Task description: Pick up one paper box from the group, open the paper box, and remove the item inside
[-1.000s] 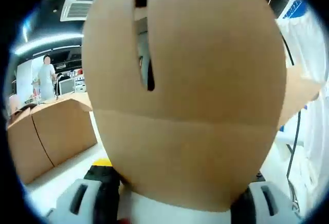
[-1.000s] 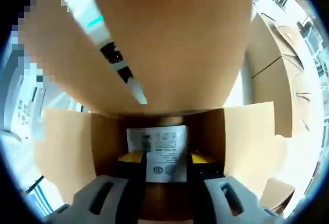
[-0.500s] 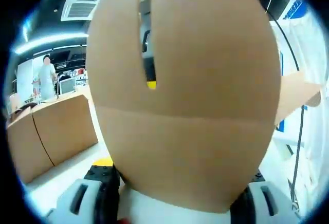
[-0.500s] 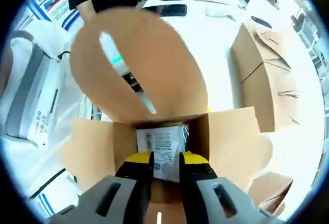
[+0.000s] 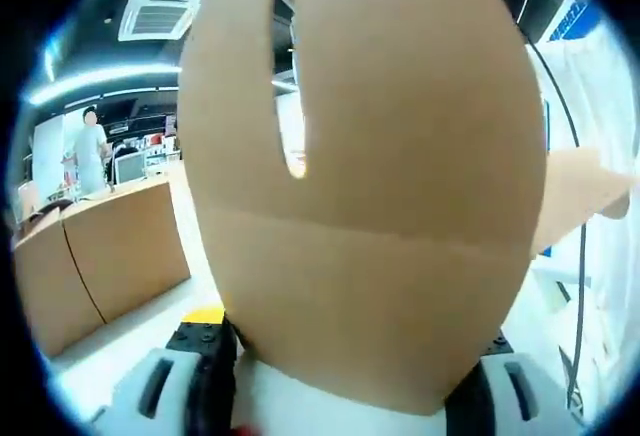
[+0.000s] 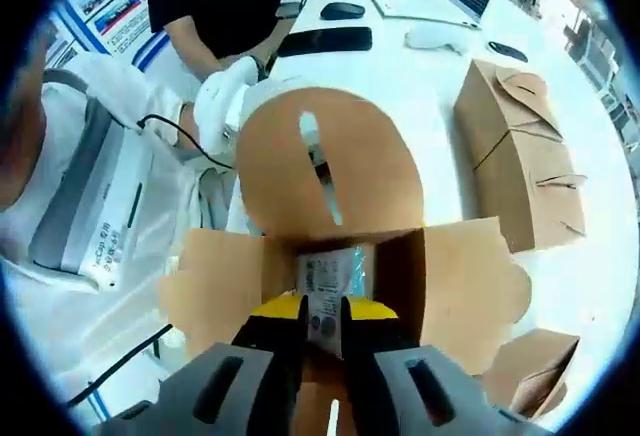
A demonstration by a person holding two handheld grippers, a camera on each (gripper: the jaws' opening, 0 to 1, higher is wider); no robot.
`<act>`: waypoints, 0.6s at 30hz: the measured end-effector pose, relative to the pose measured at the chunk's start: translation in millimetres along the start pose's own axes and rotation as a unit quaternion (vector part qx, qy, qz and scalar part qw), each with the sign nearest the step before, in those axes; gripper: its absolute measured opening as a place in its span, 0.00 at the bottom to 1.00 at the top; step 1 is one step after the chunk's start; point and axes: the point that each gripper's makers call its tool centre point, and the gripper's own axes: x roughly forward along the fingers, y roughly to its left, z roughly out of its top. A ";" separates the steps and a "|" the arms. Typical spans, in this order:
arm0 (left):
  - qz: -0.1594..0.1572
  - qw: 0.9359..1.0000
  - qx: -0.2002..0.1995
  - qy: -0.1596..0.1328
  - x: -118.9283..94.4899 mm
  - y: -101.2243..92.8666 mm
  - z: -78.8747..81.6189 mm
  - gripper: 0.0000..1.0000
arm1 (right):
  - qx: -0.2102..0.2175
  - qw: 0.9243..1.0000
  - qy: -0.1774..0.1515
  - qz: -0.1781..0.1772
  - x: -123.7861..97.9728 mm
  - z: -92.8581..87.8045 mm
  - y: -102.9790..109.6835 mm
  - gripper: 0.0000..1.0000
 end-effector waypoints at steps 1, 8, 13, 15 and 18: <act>0.005 1.000 -0.002 -0.001 -0.3 1.9 0.0 0.83 | -0.003 1.000 -0.004 0.014 1.8 1.8 7.3 0.06; 0.007 1.000 -0.003 -0.001 -0.6 2.0 -0.1 0.82 | -0.065 0.994 0.008 -0.087 -5.2 3.2 -20.3 0.27; 0.007 1.000 -0.003 -0.001 -0.2 1.6 -0.1 0.82 | -0.047 0.995 0.023 -0.084 -3.2 -2.4 -23.8 0.37; 0.007 1.000 -0.003 -0.001 0.0 1.4 -0.1 0.82 | -0.050 0.995 0.022 -0.078 0.6 -0.9 -20.3 0.37; 0.007 1.000 -0.003 -0.001 0.0 1.1 -0.4 0.82 | -0.050 0.995 0.029 -0.075 4.4 -2.5 -19.6 0.37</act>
